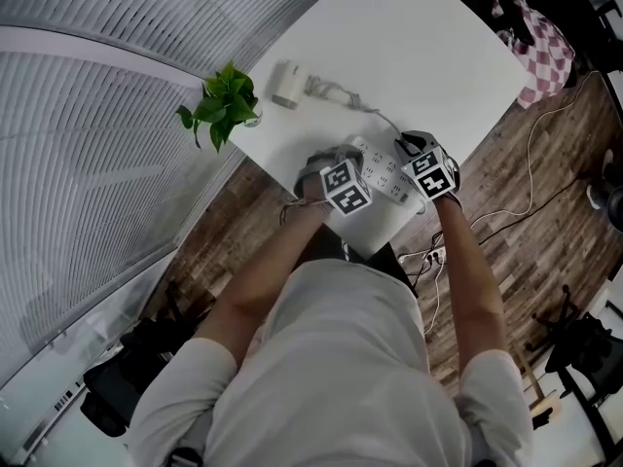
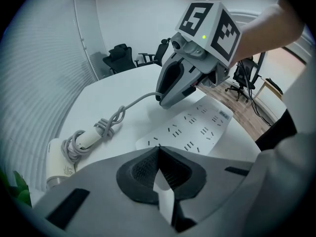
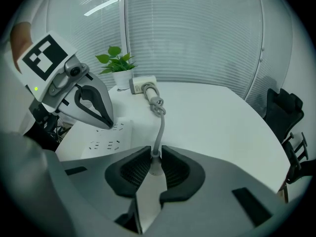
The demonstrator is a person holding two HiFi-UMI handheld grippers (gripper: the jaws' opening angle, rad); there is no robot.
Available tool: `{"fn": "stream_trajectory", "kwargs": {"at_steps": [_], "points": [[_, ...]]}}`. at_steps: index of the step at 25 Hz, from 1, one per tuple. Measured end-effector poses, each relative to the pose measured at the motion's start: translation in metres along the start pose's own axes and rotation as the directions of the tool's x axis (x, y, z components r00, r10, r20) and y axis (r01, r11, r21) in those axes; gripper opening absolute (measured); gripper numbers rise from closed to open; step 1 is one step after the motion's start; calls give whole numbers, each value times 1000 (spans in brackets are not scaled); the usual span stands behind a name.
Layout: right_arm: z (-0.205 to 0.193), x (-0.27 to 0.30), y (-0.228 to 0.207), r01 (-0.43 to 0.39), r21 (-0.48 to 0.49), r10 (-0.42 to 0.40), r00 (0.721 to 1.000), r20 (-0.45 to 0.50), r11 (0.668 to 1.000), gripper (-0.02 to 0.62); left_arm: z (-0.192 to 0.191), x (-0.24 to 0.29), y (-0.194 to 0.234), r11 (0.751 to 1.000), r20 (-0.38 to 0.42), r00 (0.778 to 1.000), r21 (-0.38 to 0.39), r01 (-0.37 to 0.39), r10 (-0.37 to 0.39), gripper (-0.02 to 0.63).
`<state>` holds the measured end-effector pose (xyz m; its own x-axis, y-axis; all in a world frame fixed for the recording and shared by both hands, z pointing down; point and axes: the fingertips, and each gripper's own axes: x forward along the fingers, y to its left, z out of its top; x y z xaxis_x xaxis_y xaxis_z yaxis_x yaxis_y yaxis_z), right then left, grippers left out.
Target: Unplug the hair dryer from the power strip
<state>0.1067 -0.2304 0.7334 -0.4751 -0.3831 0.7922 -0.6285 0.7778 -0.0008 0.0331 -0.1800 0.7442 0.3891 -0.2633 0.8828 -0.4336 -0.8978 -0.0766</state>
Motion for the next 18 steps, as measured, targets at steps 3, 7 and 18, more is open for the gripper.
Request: {"fn": "stream_trajectory", "kwargs": {"at_steps": [3, 7, 18], "points": [[0, 0, 0, 10, 10, -10, 1000, 10, 1000, 80, 0, -1, 0, 1000, 0, 1000, 6, 0, 0, 29], [-3, 1, 0, 21, 25, -22, 1000, 12, 999, 95, -1, 0, 0, 999, 0, 1000, -33, 16, -16, 29], [7, -52, -11, 116, 153, -132, 986, 99, 982, 143, 22, -35, 11, 975, 172, 985, -217, 45, -8, 29]]}}
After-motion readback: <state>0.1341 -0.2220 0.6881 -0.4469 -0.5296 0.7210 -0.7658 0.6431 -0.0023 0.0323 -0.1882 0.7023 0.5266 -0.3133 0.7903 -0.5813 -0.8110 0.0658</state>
